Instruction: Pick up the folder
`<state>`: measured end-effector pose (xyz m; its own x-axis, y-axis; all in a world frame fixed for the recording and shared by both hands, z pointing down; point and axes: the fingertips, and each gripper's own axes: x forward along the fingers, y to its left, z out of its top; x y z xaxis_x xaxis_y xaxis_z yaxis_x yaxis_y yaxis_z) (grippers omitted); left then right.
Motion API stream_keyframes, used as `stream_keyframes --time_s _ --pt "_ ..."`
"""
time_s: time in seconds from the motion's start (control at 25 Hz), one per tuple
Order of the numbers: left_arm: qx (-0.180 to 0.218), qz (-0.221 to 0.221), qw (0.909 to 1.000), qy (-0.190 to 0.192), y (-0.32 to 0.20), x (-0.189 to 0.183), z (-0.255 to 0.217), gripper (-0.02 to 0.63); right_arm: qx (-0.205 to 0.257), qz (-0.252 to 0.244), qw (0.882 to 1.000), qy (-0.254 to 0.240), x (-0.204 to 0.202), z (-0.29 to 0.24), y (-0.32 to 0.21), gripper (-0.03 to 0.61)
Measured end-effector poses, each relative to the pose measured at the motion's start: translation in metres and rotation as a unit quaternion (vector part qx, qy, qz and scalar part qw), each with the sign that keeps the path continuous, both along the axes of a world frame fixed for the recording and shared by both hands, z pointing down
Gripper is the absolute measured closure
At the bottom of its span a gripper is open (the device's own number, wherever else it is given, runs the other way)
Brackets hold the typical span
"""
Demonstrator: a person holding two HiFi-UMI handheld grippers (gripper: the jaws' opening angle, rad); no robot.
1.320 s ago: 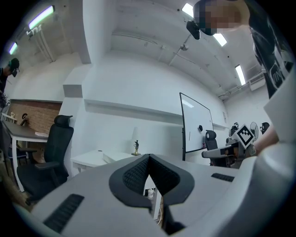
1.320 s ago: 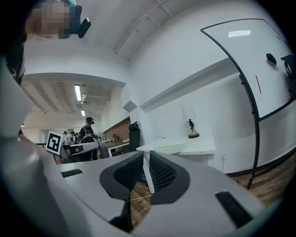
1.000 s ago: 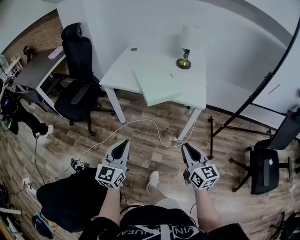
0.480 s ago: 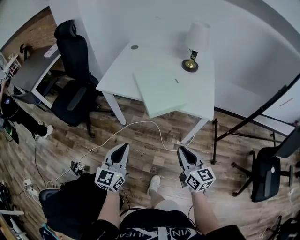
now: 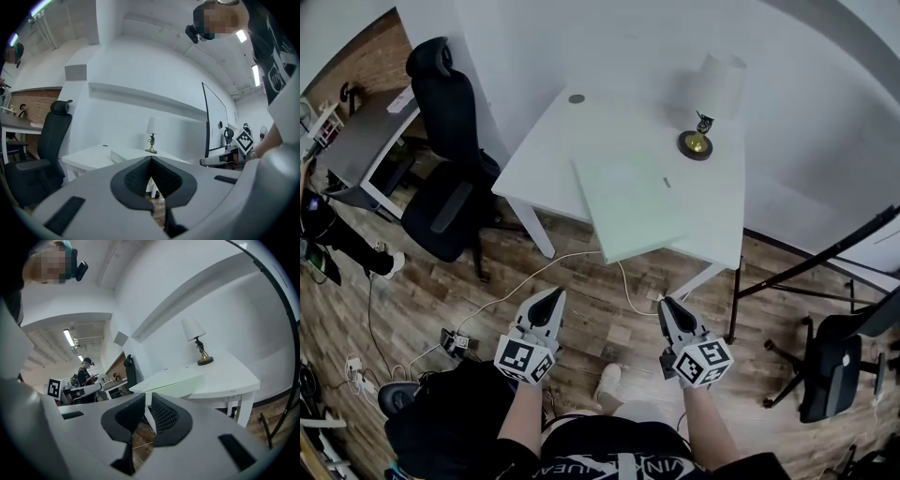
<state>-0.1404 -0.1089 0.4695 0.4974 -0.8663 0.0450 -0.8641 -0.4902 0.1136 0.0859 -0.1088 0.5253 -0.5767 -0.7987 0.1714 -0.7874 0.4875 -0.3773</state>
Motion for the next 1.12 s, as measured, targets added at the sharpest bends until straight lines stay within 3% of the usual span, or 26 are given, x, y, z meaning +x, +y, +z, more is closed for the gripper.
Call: stream_keyframes --time_s 0.36,0.64,1.12 --pt "-0.005 -0.010 0.9999 0.007 -0.036 -0.008 0.012 0.601 -0.034 -0.015 0.999 -0.019 -0.016 0.016 -0.036 0.526" --pt "-0.013 -0.004 0.9999 0.000 -0.056 -0.007 0.024 0.601 -0.087 -0.010 0.991 -0.103 -0.031 0.031 -0.058 0.521" --pt "-0.024 0.018 0.9996 0.001 -0.103 -0.001 0.042 0.601 -0.177 0.021 0.950 -0.256 -0.046 0.052 -0.102 0.313"
